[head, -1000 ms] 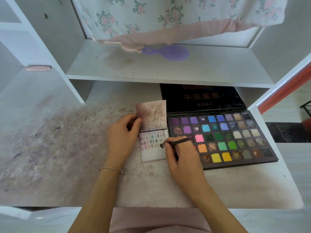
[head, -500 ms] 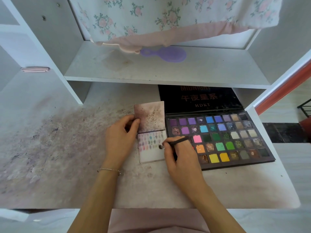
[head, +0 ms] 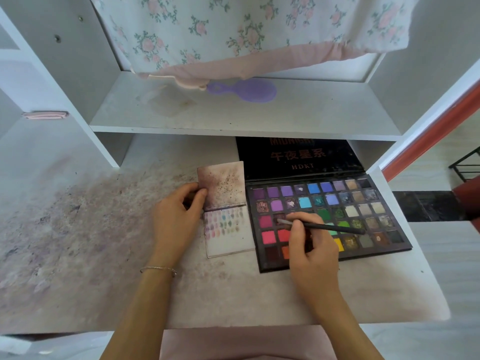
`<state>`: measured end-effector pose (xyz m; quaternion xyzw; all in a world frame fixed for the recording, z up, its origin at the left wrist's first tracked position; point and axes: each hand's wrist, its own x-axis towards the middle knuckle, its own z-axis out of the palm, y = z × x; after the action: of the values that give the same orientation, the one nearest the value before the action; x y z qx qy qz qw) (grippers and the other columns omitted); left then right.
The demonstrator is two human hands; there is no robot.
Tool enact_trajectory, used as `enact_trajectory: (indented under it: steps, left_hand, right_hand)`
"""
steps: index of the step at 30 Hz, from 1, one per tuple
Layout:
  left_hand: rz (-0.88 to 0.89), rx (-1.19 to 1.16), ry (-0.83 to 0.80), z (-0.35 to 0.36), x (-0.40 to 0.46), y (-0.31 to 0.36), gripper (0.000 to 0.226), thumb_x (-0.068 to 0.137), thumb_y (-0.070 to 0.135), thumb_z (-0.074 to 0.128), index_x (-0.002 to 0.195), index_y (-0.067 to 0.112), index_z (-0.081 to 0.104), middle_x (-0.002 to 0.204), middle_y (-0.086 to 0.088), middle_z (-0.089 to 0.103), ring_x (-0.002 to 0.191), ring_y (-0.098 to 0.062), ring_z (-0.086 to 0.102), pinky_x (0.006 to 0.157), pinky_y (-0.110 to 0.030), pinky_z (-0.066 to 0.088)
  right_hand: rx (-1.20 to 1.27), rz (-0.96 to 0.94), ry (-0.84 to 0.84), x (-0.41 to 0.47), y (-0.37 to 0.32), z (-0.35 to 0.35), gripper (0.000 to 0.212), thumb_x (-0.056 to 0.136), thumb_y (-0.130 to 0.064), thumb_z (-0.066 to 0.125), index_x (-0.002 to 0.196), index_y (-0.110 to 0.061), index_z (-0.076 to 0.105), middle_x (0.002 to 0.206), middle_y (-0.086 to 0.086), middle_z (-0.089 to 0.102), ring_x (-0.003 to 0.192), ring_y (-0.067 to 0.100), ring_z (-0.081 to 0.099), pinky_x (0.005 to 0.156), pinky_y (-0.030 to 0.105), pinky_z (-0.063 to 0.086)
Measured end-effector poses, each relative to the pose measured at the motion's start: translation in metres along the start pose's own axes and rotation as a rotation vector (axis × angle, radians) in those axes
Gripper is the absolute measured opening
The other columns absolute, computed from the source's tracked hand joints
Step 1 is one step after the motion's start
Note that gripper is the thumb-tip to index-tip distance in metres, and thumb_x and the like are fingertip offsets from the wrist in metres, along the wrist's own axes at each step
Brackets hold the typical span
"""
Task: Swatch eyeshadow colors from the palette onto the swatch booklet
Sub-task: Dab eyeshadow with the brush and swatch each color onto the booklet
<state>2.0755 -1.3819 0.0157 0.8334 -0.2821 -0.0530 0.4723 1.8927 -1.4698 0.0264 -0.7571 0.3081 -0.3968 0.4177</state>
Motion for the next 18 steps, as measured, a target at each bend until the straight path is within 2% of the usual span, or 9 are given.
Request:
enact_trajectory:
  steps: [2, 4, 6, 8, 11, 14, 18]
  left_hand:
    - [-0.004, 0.0, 0.003, 0.0, 0.0, 0.0, 0.016, 0.087, 0.021, 0.058, 0.099, 0.017, 0.068, 0.076, 0.016, 0.061, 0.07, 0.004, 0.056, 0.064, -0.007, 0.04]
    - [-0.006, -0.002, 0.001, 0.0, -0.001, 0.0, 0.015, 0.088, 0.021, 0.058, 0.098, 0.018, 0.068, 0.076, 0.017, 0.061, 0.07, 0.004, 0.056, 0.063, -0.004, 0.038]
    - [0.0, 0.0, -0.007, -0.001, -0.001, 0.001, 0.017, 0.088, 0.019, 0.057, 0.1, 0.016, 0.068, 0.083, 0.011, 0.064, 0.072, -0.002, 0.057, 0.067, -0.012, 0.04]
    - [0.001, 0.013, -0.014, -0.001, 0.0, 0.002, 0.019, 0.088, 0.019, 0.057, 0.103, 0.015, 0.068, 0.088, 0.007, 0.065, 0.077, -0.01, 0.059, 0.071, -0.02, 0.041]
    - [-0.004, 0.02, -0.022, -0.001, -0.001, 0.004, 0.02, 0.088, 0.019, 0.056, 0.104, 0.015, 0.067, 0.088, 0.007, 0.064, 0.078, -0.01, 0.058, 0.068, -0.015, 0.039]
    - [0.004, 0.043, -0.017, -0.001, -0.002, 0.006, 0.02, 0.089, 0.018, 0.056, 0.105, 0.014, 0.067, 0.089, 0.009, 0.061, 0.075, -0.004, 0.053, 0.065, -0.006, 0.033]
    - [0.011, 0.052, -0.021, -0.001, -0.002, 0.008, 0.021, 0.089, 0.018, 0.055, 0.106, 0.014, 0.066, 0.09, 0.01, 0.061, 0.076, -0.005, 0.053, 0.065, -0.006, 0.033]
  right_hand:
    - [-0.014, 0.039, 0.039, 0.002, 0.005, -0.013, 0.013, 0.088, -0.026, 0.041, 0.089, -0.036, 0.049, 0.083, -0.002, 0.059, 0.075, 0.011, 0.059, 0.059, 0.026, 0.051]
    - [-0.021, 0.066, 0.077, 0.003, 0.012, -0.027, 0.017, 0.087, -0.02, 0.044, 0.089, -0.036, 0.05, 0.085, -0.006, 0.059, 0.081, 0.005, 0.06, 0.062, 0.018, 0.051]
    - [-0.021, 0.113, 0.143, 0.004, 0.019, -0.042, 0.023, 0.09, -0.014, 0.047, 0.088, -0.036, 0.052, 0.084, -0.01, 0.059, 0.08, -0.004, 0.059, 0.057, 0.008, 0.047]
    - [-0.038, 0.181, 0.236, 0.006, 0.027, -0.056, 0.029, 0.092, -0.009, 0.048, 0.085, -0.037, 0.053, 0.082, -0.011, 0.059, 0.078, -0.01, 0.059, 0.053, 0.003, 0.043]
    - [-0.141, 0.236, 0.39, 0.01, 0.036, -0.074, 0.017, 0.093, -0.014, 0.048, 0.087, -0.03, 0.051, 0.08, -0.014, 0.057, 0.076, -0.018, 0.054, 0.054, -0.002, 0.038]
    - [-0.183, 0.288, 0.489, 0.015, 0.043, -0.087, 0.006, 0.093, -0.018, 0.046, 0.093, -0.023, 0.05, 0.079, -0.017, 0.056, 0.074, -0.019, 0.053, 0.054, -0.002, 0.038]
    - [-0.255, 0.334, 0.515, 0.017, 0.048, -0.093, 0.005, 0.092, -0.022, 0.046, 0.093, -0.024, 0.05, 0.077, -0.018, 0.054, 0.072, -0.014, 0.054, 0.056, 0.007, 0.036]
